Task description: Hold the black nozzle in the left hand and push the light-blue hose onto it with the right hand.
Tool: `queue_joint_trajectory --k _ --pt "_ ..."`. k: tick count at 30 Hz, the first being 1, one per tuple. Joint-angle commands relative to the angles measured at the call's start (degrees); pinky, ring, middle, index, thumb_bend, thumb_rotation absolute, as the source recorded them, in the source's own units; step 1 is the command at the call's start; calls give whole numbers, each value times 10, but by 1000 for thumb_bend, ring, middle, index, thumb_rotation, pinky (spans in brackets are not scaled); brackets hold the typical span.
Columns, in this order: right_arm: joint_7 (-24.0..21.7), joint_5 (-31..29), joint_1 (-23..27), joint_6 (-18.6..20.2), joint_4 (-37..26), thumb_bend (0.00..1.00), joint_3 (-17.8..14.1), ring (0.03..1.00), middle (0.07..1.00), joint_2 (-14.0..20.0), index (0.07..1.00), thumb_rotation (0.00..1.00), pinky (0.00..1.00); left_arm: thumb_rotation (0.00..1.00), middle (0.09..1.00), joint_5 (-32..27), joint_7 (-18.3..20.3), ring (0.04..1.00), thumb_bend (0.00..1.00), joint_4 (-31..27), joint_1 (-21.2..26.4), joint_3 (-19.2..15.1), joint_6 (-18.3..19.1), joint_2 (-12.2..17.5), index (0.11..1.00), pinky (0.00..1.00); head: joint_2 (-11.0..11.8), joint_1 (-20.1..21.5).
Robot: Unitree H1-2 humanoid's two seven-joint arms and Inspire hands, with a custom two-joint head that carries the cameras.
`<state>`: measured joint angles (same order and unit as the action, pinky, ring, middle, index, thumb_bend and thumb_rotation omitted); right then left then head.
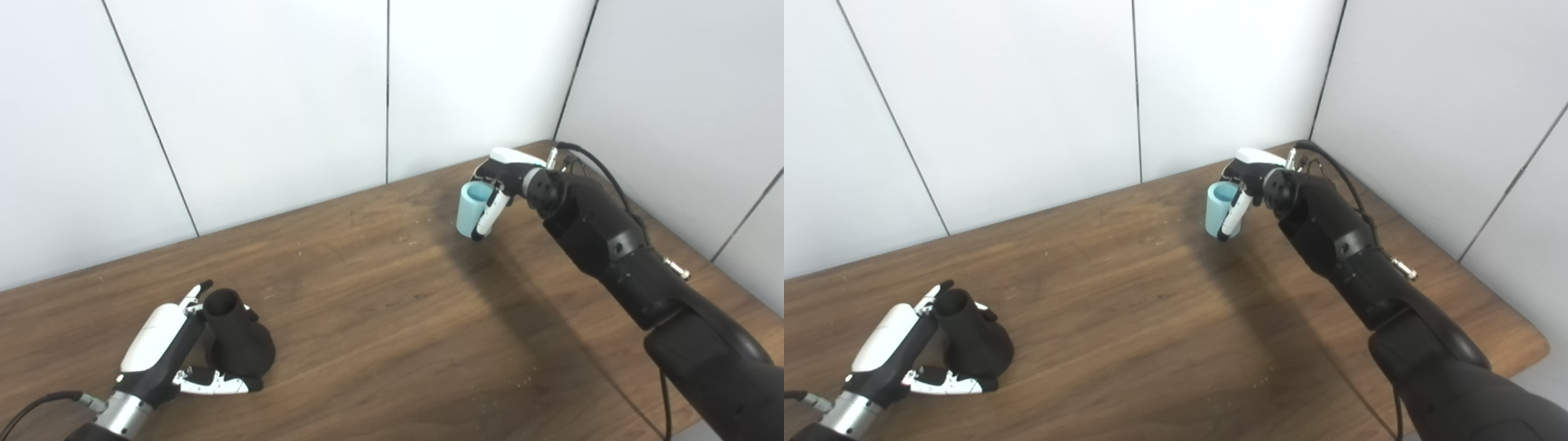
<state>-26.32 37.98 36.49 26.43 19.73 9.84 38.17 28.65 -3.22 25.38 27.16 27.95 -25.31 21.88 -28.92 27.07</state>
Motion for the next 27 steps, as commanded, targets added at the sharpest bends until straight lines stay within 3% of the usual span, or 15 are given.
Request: queue_joint_trajectory --k 1,11,22,27 --pt "30 0 18 -5 -18 806 -7 685 739 11 698 0 554 0 476 41 61 583 527 29 -44 22 31 30 487 994 -1 1" --pt "63 0 19 0 -17 810 -5 673 732 1 706 0 537 0 475 39 61 582 527 28 -43 22 27 31 487 993 -3 -1" --pt "58 -3 17 -6 0 803 4 676 725 7 705 0 539 0 473 39 62 581 527 26 -42 20 30 34 488 993 -6 -4" --pt "38 22 19 5 7 794 5 704 741 4 699 0 579 0 473 43 60 580 527 27 -41 20 29 37 488 993 -7 -3"
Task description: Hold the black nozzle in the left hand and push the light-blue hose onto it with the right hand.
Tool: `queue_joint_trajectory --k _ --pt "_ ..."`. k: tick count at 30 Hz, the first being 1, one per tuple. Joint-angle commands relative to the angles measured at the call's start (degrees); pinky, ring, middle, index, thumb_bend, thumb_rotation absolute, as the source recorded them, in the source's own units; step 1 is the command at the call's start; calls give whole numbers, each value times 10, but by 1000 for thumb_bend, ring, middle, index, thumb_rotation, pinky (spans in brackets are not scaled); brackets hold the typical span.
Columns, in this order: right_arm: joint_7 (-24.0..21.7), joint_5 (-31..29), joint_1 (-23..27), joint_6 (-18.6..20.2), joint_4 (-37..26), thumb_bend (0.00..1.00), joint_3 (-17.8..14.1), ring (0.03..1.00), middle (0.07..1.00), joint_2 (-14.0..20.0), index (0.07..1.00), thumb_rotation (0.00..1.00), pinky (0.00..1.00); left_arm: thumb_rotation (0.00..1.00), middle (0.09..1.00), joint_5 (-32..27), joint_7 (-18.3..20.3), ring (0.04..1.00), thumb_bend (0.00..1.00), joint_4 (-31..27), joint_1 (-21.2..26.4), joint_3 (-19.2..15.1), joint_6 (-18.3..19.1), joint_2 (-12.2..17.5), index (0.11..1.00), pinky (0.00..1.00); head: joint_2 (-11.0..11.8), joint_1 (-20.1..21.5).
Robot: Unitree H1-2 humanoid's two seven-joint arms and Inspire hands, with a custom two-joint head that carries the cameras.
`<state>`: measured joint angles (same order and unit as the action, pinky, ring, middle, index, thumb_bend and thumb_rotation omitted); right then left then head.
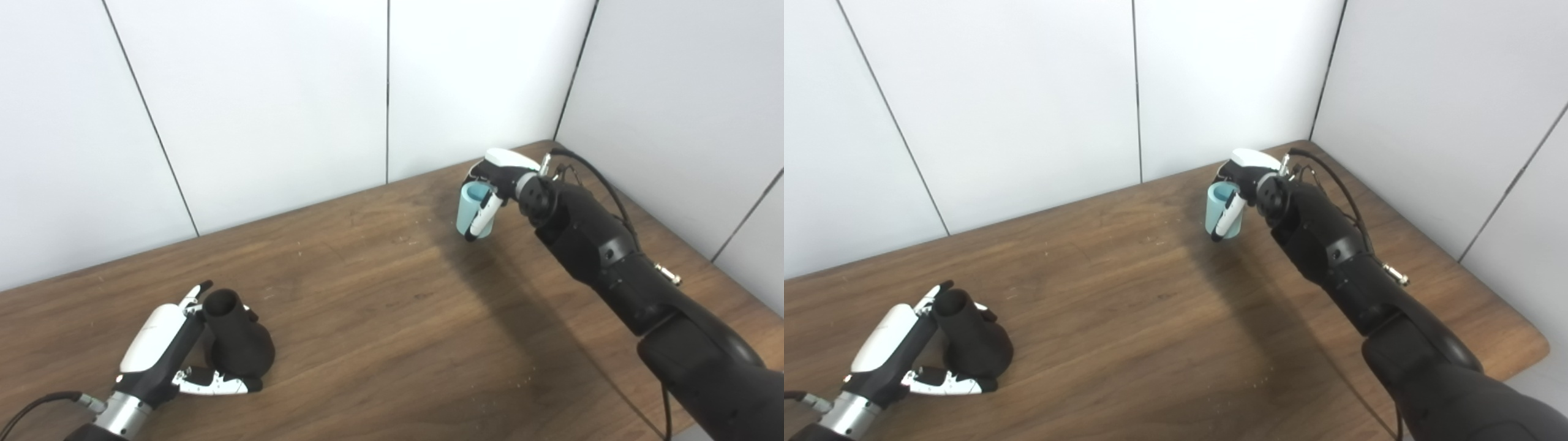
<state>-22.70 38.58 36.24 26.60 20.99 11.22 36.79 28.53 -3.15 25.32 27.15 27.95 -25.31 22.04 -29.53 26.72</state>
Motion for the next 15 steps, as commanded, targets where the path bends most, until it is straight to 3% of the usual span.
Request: queue_joint_trajectory --k 1,8,9,10,11,13,15 --pt "-2 21 22 3 -7 793 -10 706 743 17 697 0 583 0 474 44 59 580 527 28 -41 20 29 35 488 993 -1 1" --pt "-24 58 22 3 -13 767 -28 659 703 10 685 0 584 0 475 47 61 580 527 21 -41 20 33 37 487 991 -3 2" --pt "-23 61 21 3 -12 758 -32 625 671 10 667 0 558 0 474 47 61 580 527 20 -42 20 34 36 487 991 -4 2" --pt "-20 66 20 3 -11 616 -38 512 564 9 582 0 484 0 474 47 61 580 527 20 -43 20 34 35 487 991 -4 2" --pt "-17 70 18 3 -11 568 -44 466 525 6 554 0 424 0 474 46 61 579 527 20 -44 20 33 34 487 992 -5 1" --pt "-14 77 16 3 -9 528 -54 418 498 1 521 0 348 0 474 46 61 576 527 19 -45 20 33 33 488 991 -5 1" --pt "-12 82 15 3 -9 520 -65 404 497 -5 504 0 333 0 476 42 63 575 527 20 -45 19 31 33 487 991 -4 2"
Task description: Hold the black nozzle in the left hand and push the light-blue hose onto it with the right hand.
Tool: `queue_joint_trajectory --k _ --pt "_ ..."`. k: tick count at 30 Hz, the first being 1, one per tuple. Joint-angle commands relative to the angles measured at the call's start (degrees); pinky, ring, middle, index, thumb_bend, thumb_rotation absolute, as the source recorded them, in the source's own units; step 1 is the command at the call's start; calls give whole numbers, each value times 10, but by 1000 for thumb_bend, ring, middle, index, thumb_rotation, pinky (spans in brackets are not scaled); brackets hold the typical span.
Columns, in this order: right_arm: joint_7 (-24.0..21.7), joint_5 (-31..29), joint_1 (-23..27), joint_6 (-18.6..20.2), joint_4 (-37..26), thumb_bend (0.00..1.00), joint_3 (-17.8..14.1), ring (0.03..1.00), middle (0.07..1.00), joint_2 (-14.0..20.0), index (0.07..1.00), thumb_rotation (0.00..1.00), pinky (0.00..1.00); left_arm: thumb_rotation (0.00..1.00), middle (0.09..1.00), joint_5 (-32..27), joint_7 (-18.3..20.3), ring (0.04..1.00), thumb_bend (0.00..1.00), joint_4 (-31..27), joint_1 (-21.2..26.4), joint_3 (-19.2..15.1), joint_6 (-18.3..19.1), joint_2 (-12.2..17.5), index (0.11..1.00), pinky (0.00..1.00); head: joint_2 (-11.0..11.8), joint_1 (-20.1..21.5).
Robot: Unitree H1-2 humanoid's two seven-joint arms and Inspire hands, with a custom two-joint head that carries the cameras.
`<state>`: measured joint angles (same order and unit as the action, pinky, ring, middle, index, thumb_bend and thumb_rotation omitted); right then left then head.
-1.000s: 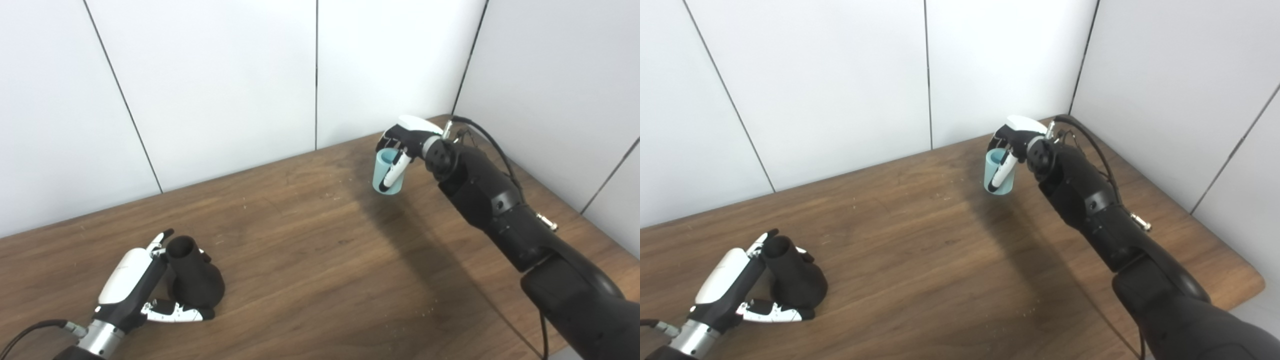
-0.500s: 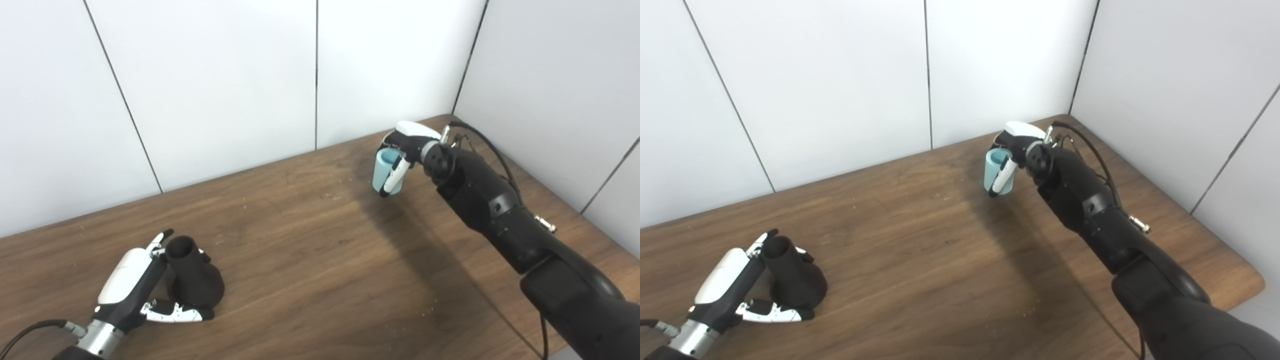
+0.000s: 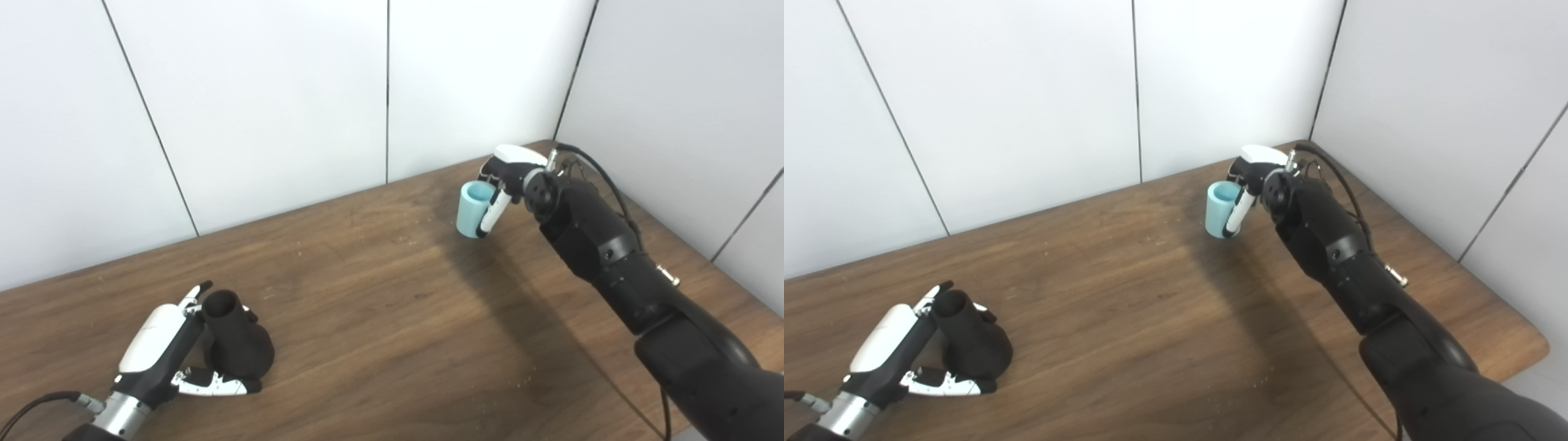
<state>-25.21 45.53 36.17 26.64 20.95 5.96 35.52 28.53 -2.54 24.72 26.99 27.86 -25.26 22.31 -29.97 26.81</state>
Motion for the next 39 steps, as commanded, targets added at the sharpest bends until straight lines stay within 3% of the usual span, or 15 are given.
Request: queue_joint_trajectory --k 1,5,18,28,32,39 --pt "15 13 15 3 -9 509 -18 408 499 5 501 0 325 0 477 40 57 574 527 27 -43 19 29 30 486 991 0 1" --pt "35 8 12 3 -11 499 -29 418 502 -1 490 0 322 0 476 41 56 572 527 32 -40 19 28 29 487 987 1 0" --pt "85 -23 15 -6 -24 502 -6 439 489 4 486 0 338 0 478 39 60 572 527 24 -44 21 32 24 486 987 -5 -11" --pt "103 -78 43 -14 -116 502 -18 448 490 -42 482 0 346 0 475 43 70 572 527 9 -40 25 48 16 487 987 -11 -55" --pt "89 -100 53 -24 -145 501 -6 453 495 -52 478 0 340 0 476 47 73 571 527 4 -38 30 58 11 487 988 -13 -81" --pt "17 -130 86 -7 -242 503 31 458 477 -59 465 0 365 0 490 57 86 577 526 -14 -29 42 90 0 478 992 -17 -142"
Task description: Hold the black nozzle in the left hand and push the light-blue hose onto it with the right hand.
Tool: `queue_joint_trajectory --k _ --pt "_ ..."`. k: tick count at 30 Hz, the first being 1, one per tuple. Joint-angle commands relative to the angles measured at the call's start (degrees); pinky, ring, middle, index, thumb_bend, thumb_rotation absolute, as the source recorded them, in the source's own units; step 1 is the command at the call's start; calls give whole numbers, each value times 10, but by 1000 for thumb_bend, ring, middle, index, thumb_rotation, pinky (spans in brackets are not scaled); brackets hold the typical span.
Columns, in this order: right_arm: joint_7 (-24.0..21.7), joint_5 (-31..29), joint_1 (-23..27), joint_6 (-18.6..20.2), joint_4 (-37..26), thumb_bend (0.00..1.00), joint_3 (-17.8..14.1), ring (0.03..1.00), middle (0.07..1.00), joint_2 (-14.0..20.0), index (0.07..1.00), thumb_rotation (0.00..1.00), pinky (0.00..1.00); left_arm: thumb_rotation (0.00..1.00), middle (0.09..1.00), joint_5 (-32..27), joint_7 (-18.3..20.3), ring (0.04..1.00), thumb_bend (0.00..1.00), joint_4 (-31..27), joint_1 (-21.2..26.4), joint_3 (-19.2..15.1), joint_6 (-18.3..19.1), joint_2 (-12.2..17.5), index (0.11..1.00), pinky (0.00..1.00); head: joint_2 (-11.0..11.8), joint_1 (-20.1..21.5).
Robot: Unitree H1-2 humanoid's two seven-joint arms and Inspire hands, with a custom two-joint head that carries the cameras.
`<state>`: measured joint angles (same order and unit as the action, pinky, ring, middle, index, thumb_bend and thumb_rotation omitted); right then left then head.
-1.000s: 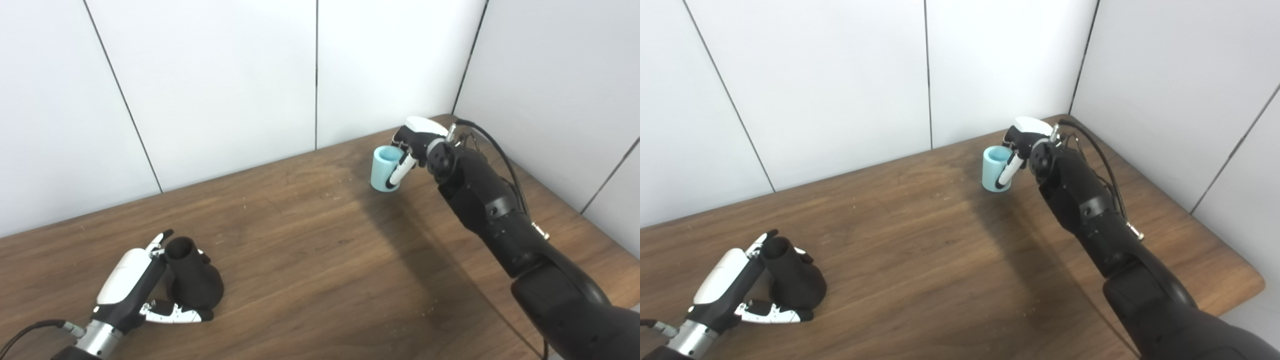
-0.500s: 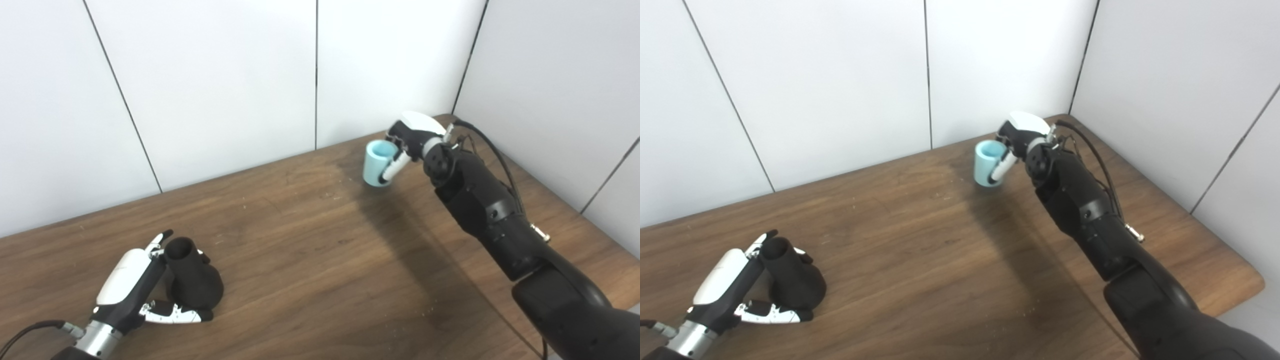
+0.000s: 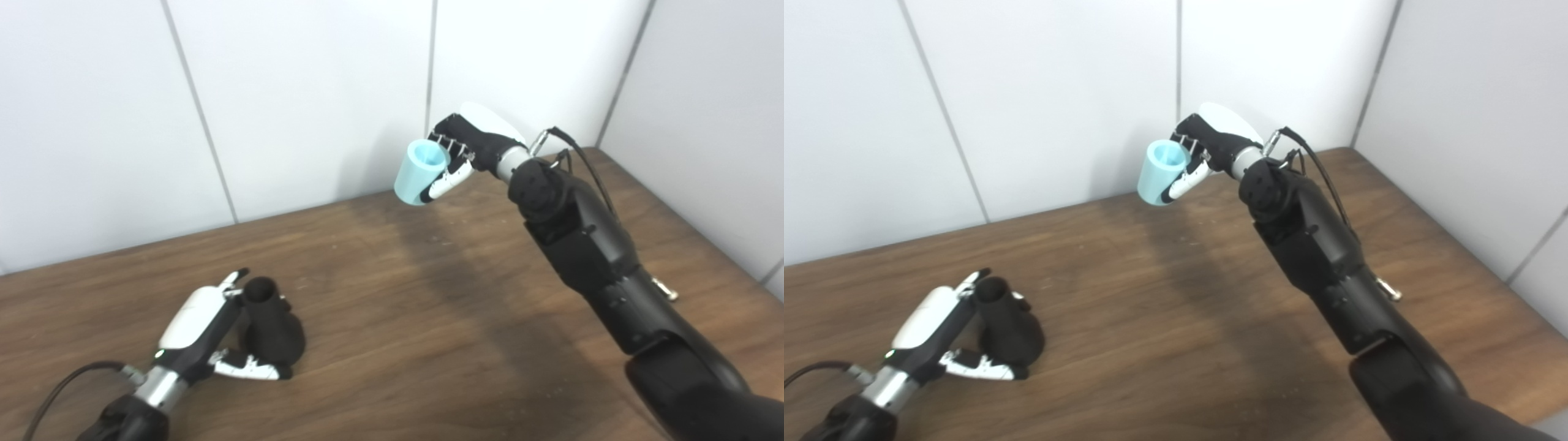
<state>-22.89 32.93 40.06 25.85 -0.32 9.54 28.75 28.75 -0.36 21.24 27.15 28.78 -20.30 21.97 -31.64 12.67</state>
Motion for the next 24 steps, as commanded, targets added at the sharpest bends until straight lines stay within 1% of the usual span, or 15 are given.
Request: queue_joint_trajectory --k 1,5,7,9,11,12,16,18,19,24 --pt "-19 -4 52 6 -41 504 -3 459 475 6 464 0 369 0 489 55 66 577 526 16 -30 34 47 1 478 992 -1 -7" --pt "-70 15 66 11 -75 504 -11 458 478 -16 463 0 373 0 488 61 67 583 526 7 -29 40 62 -7 479 991 -3 -23" --pt "-93 18 72 11 -91 504 -15 459 478 -28 463 0 369 0 487 63 68 590 526 3 -29 44 67 -12 481 988 -6 -40" --pt "-115 18 78 11 -108 503 -18 461 477 -40 467 0 363 0 486 61 69 592 526 0 -29 47 69 -16 482 985 -6 -41" --pt "-145 22 85 11 -128 503 -18 461 477 -51 467 0 364 0 483 59 70 590 527 1 -26 51 69 -22 484 984 -10 -60" --pt "-159 26 89 11 -136 503 -15 461 479 -55 466 0 363 0 482 57 72 587 527 2 -25 52 70 -25 484 984 -10 -61" --pt "-200 37 104 11 -147 503 -4 459 484 -59 466 0 362 0 482 58 78 583 527 5 -17 59 74 -32 483 986 -13 -79" --pt "-217 39 114 11 -147 504 4 459 484 -58 464 0 366 0 482 59 82 583 526 5 -12 63 79 -37 483 987 -16 -93" --pt "-222 40 118 11 -146 504 7 460 484 -57 463 0 367 0 483 60 84 585 526 5 -11 65 80 -38 482 987 -16 -93" --pt "-219 13 133 1 -124 504 31 463 486 -51 459 0 367 0 494 65 92 593 526 -2 -3 78 96 -46 477 985 -20 -120"
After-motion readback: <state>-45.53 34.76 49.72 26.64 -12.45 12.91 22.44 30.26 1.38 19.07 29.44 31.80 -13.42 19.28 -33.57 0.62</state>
